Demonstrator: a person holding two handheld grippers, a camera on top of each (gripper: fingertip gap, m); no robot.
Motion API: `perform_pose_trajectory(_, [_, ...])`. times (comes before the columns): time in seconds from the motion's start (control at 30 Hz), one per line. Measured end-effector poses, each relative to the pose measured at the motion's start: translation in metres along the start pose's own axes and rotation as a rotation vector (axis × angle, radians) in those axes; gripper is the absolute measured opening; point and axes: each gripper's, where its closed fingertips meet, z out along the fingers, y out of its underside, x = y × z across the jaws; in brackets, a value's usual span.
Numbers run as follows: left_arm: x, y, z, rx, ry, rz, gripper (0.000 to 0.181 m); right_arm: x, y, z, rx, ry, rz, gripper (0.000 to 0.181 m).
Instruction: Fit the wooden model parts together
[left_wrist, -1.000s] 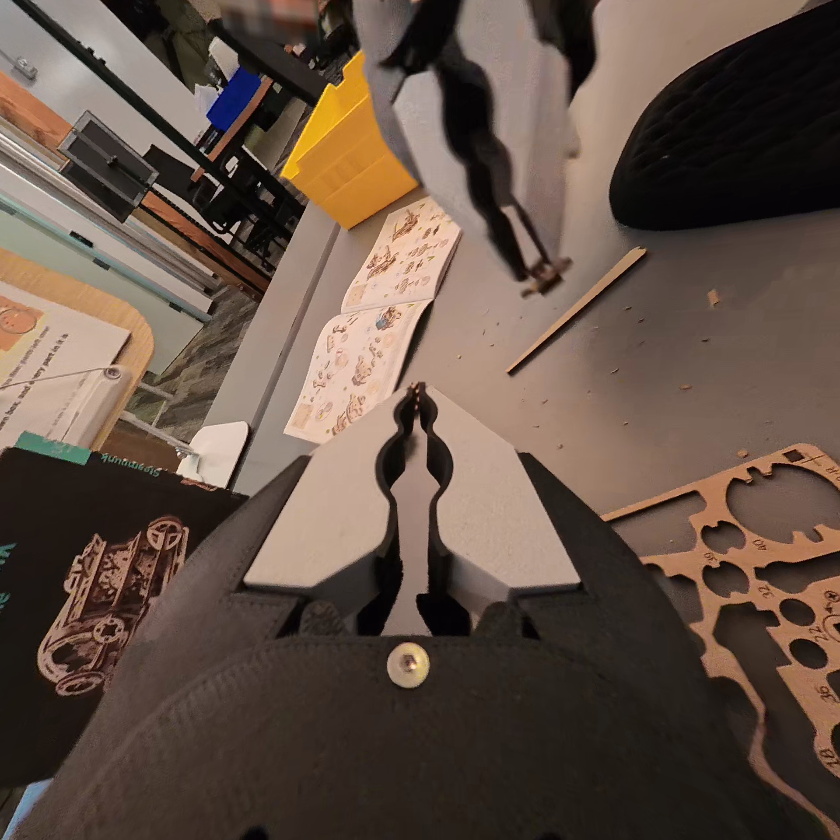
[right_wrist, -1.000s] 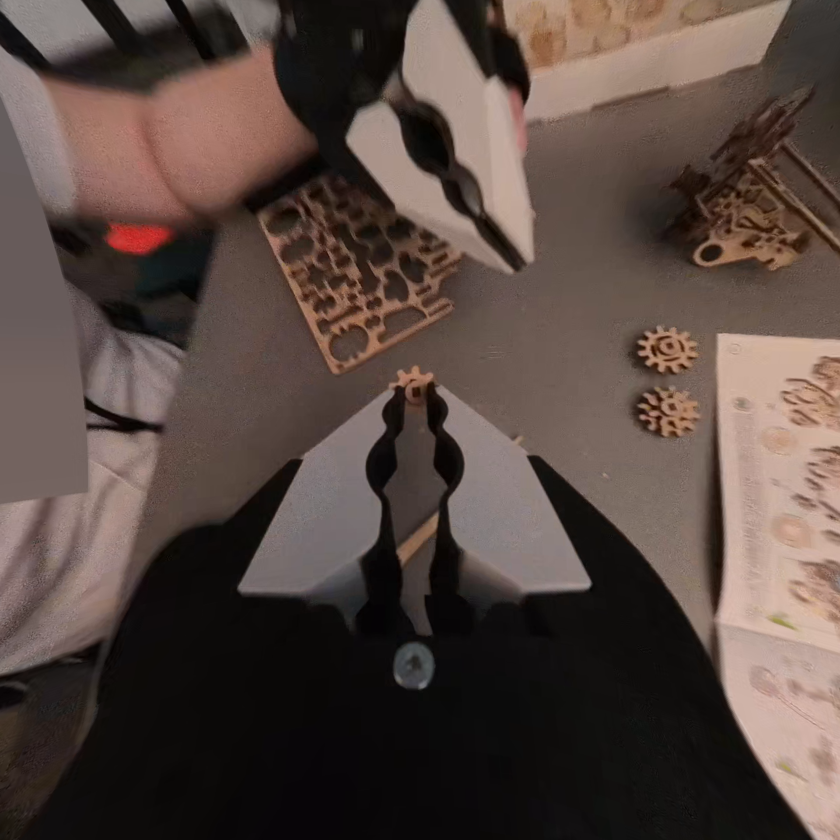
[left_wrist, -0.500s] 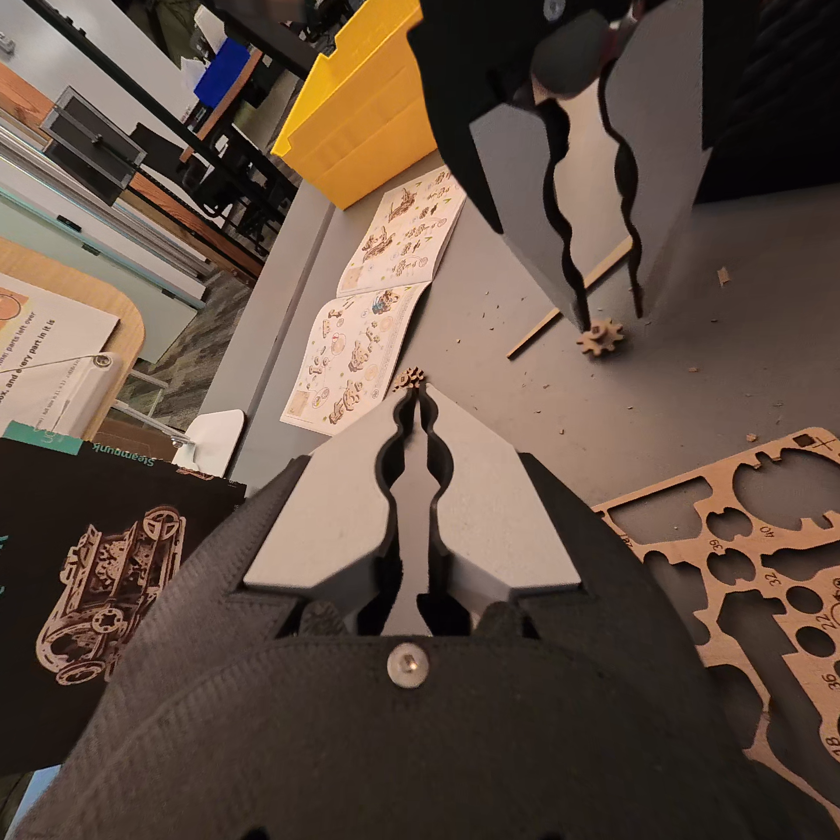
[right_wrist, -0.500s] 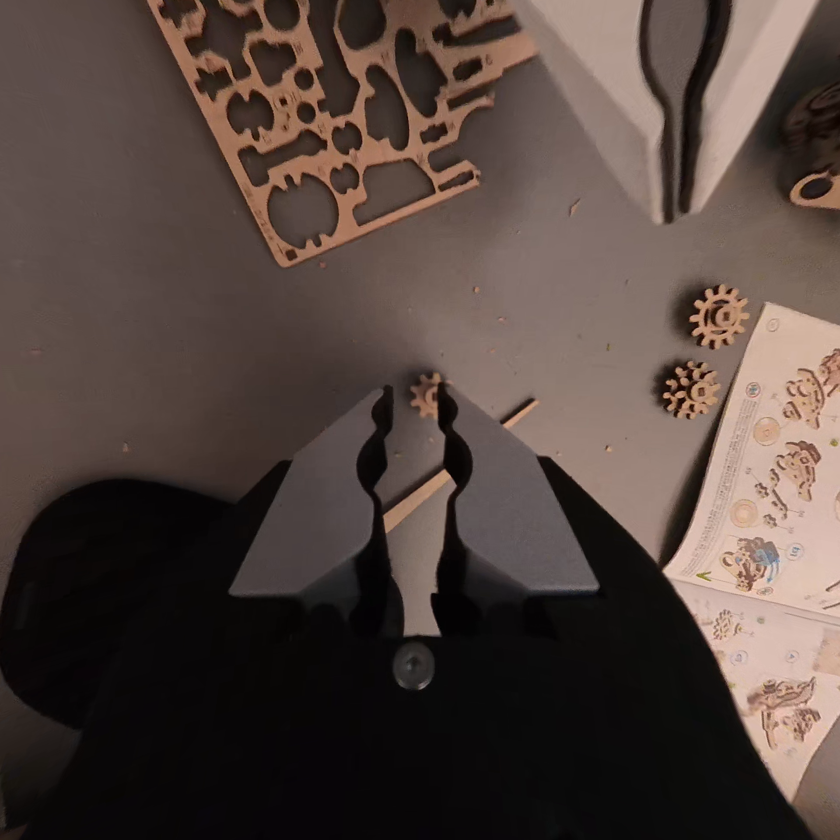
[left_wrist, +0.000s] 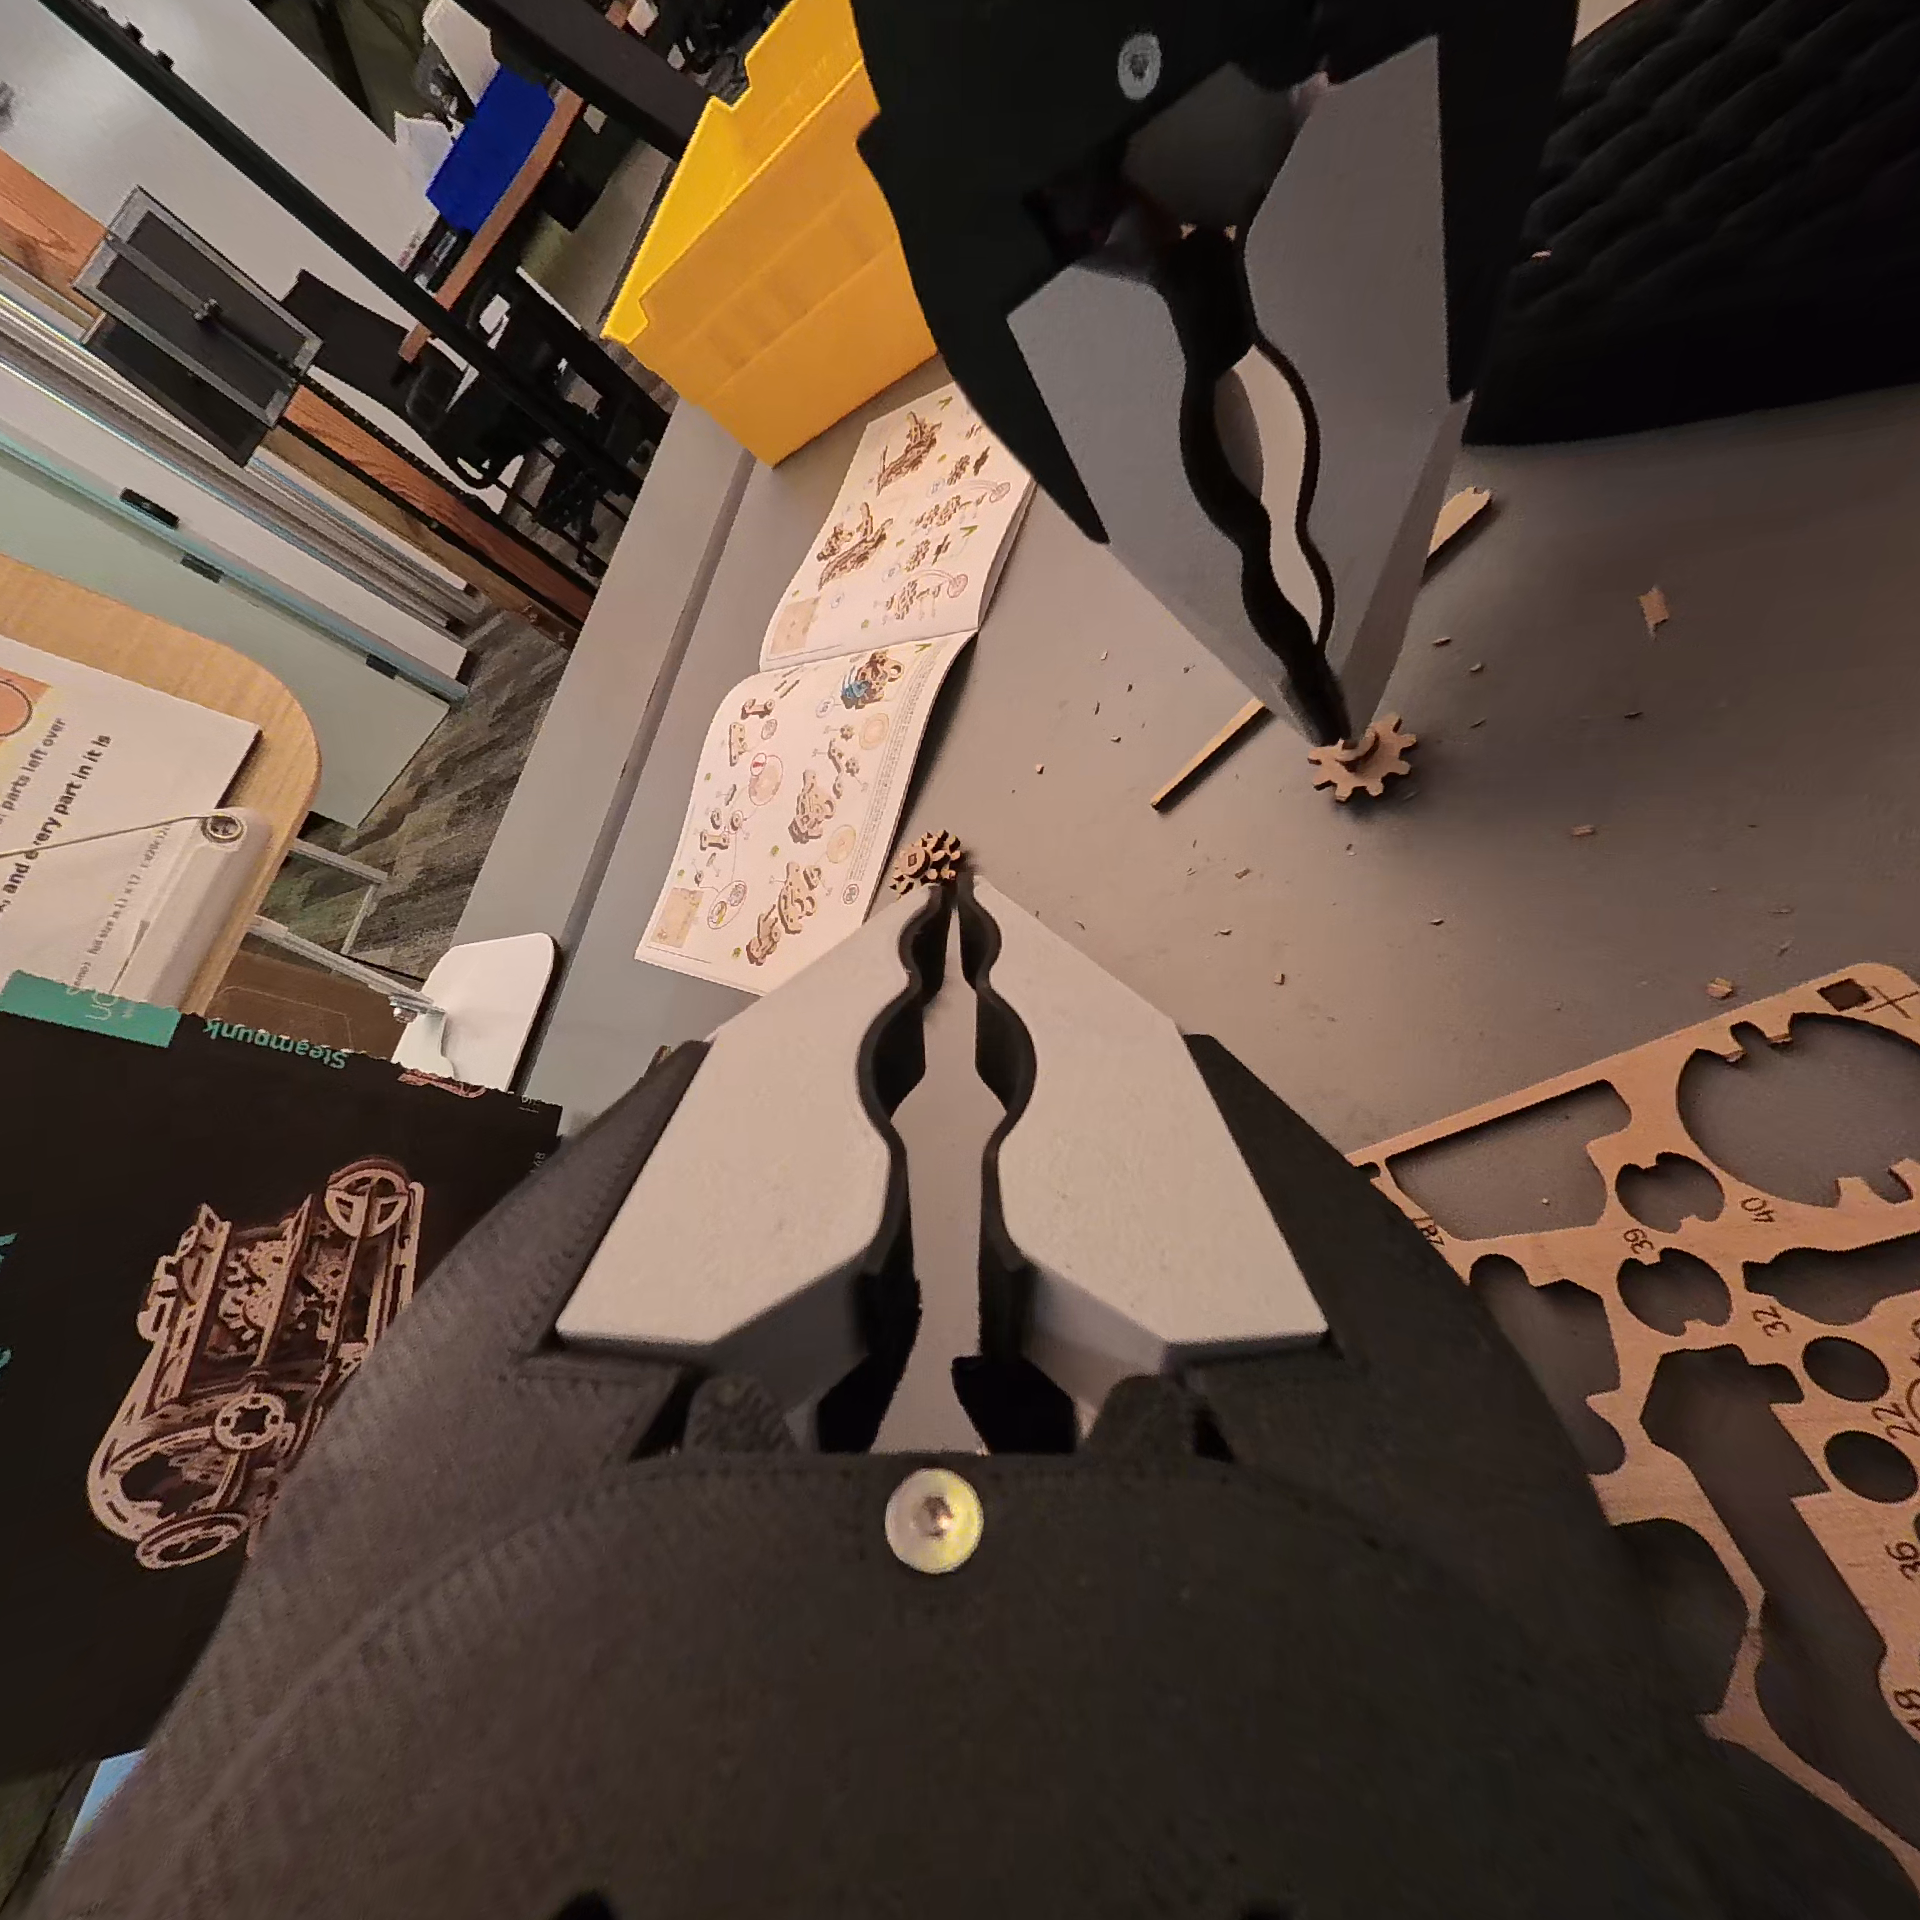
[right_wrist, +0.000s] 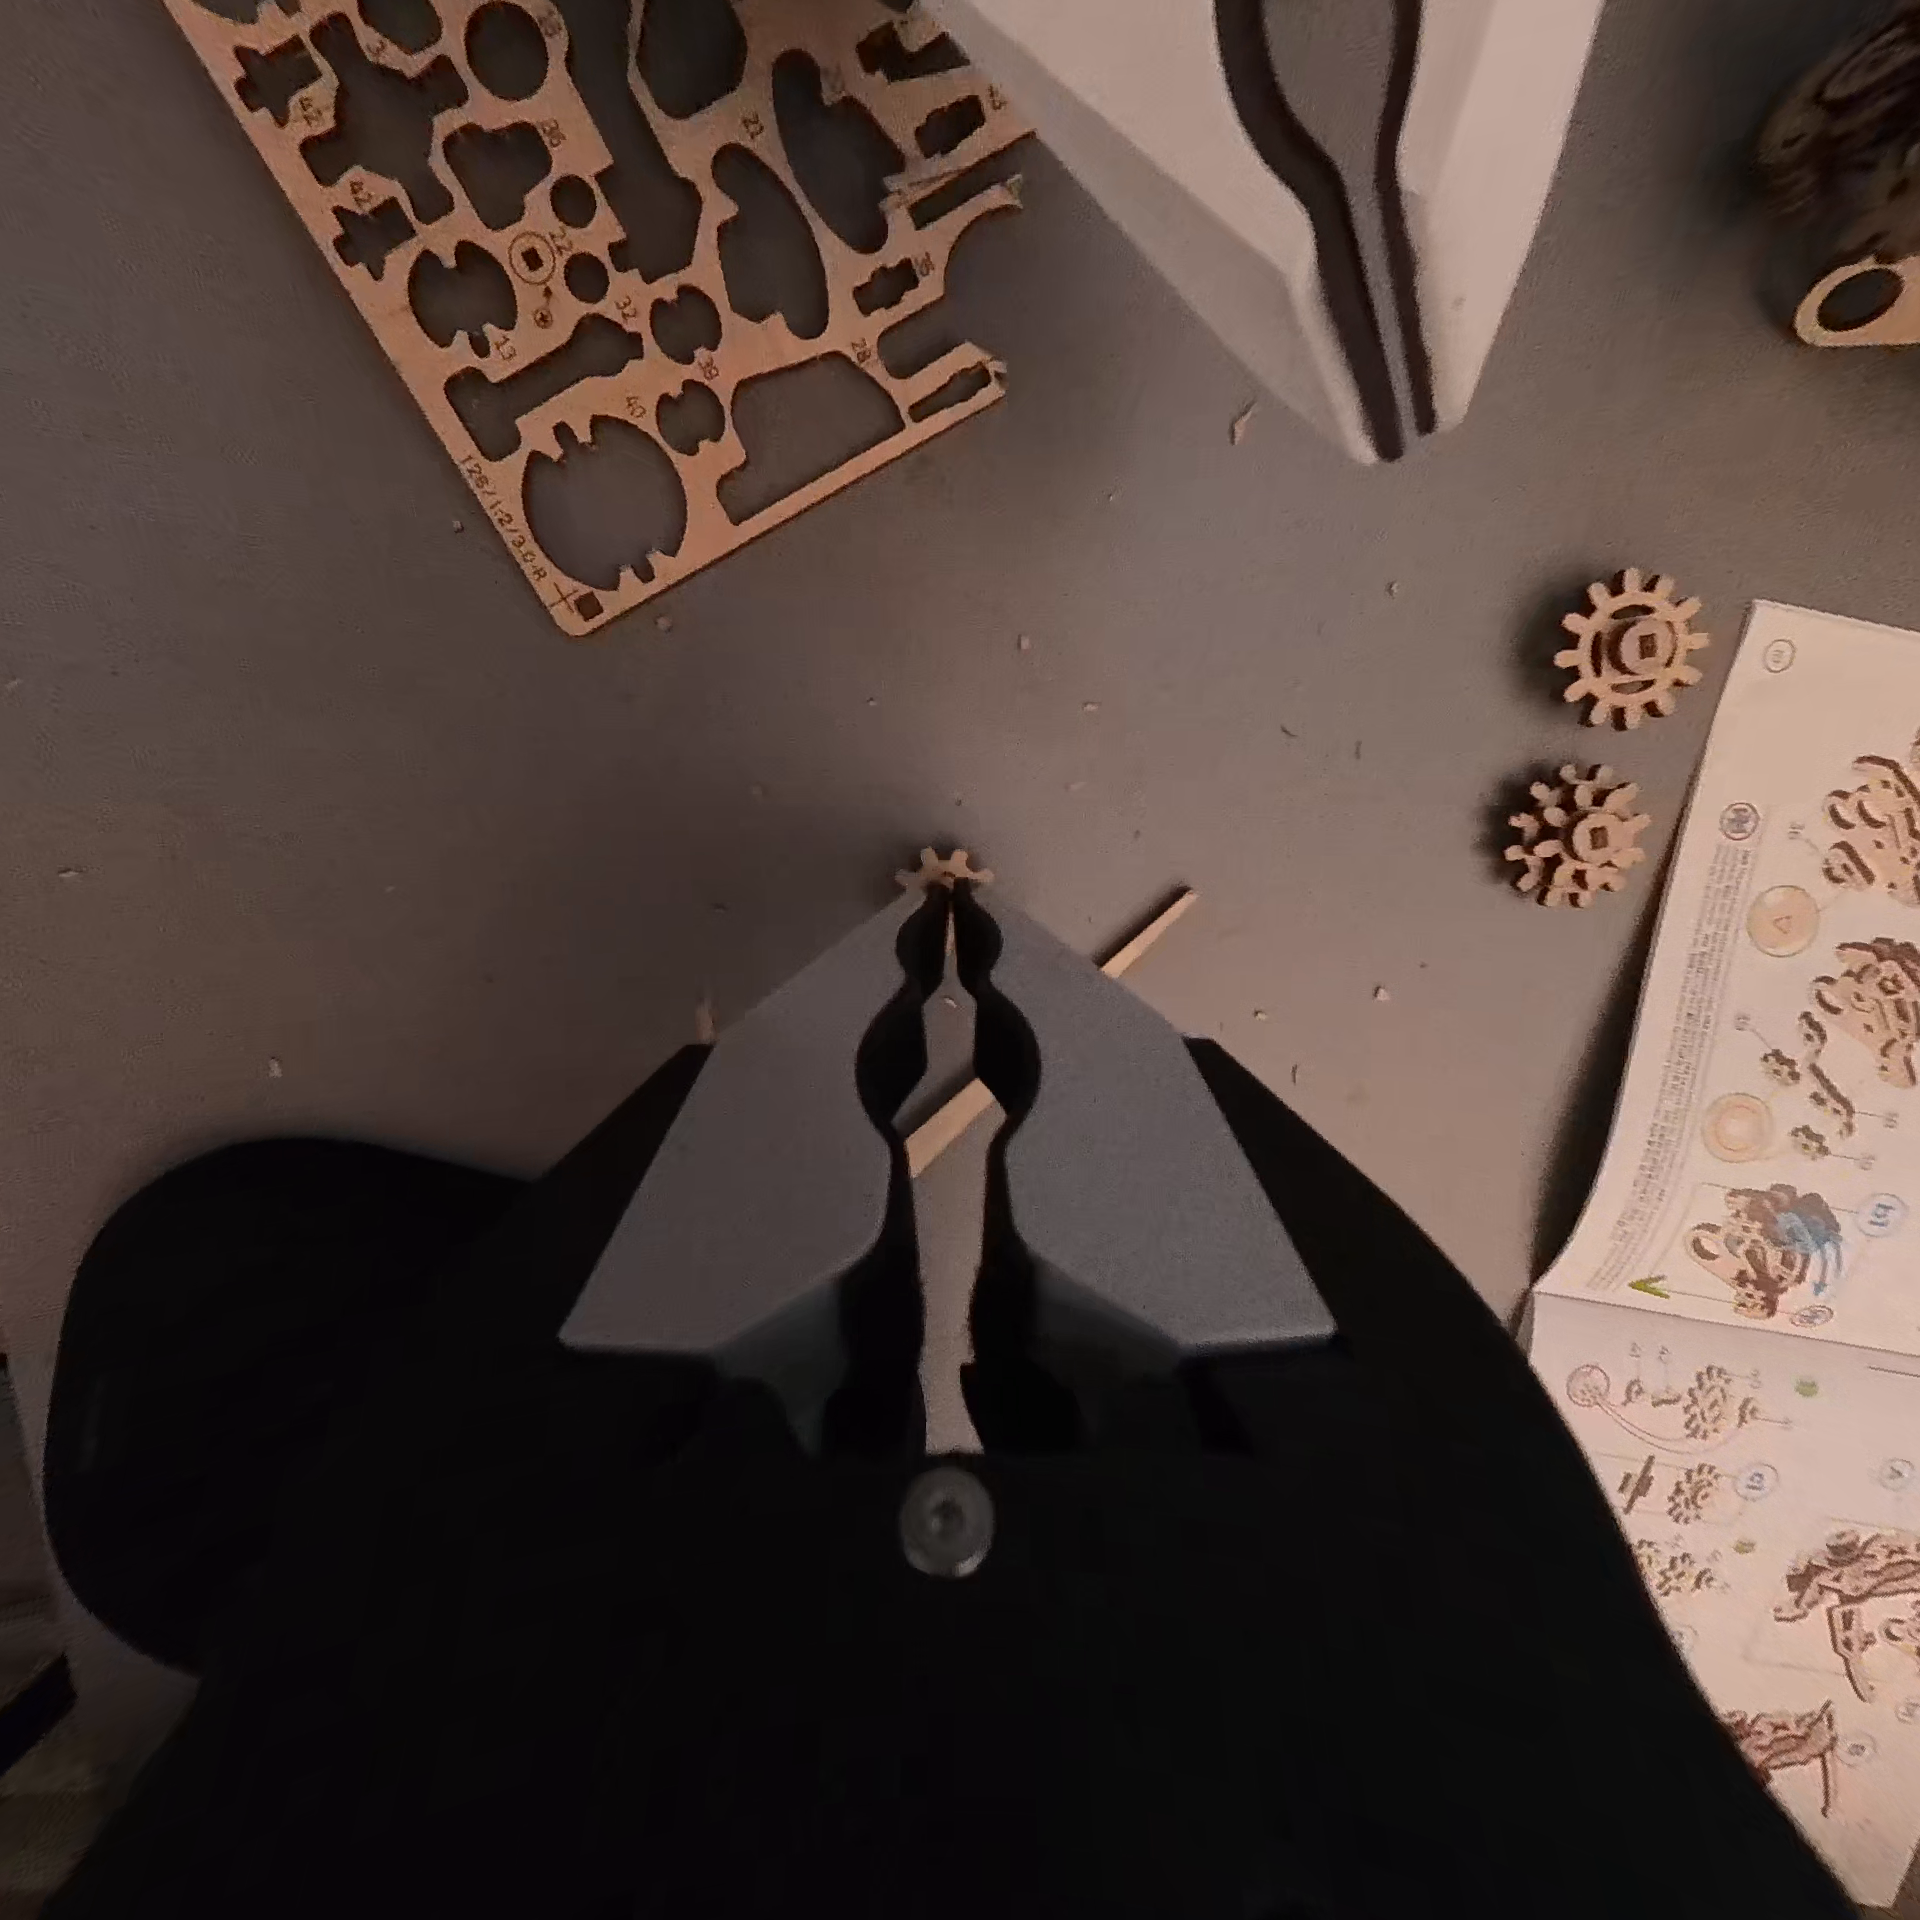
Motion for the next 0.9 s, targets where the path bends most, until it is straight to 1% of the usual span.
perform_pose_trajectory(0.03, [0.0003,-0.0001,0.0002,0.001,0.001,0.001,0.000,-0.0011,0.0018,0.0015,-0.011,-0.006,-0.004,0.001])
perform_pose_trajectory(0.4, [0.0019,-0.0017,0.0008,0.004,0.004,0.003,0.000,-0.0027,0.0028,0.0018,-0.040,0.037,-0.067,0.001])
perform_pose_trajectory(0.9, [0.0003,-0.0001,0.0004,0.000,-0.002,-0.004,0.000,-0.0032,0.0045,0.0026,-0.182,0.018,-0.057,0.001])
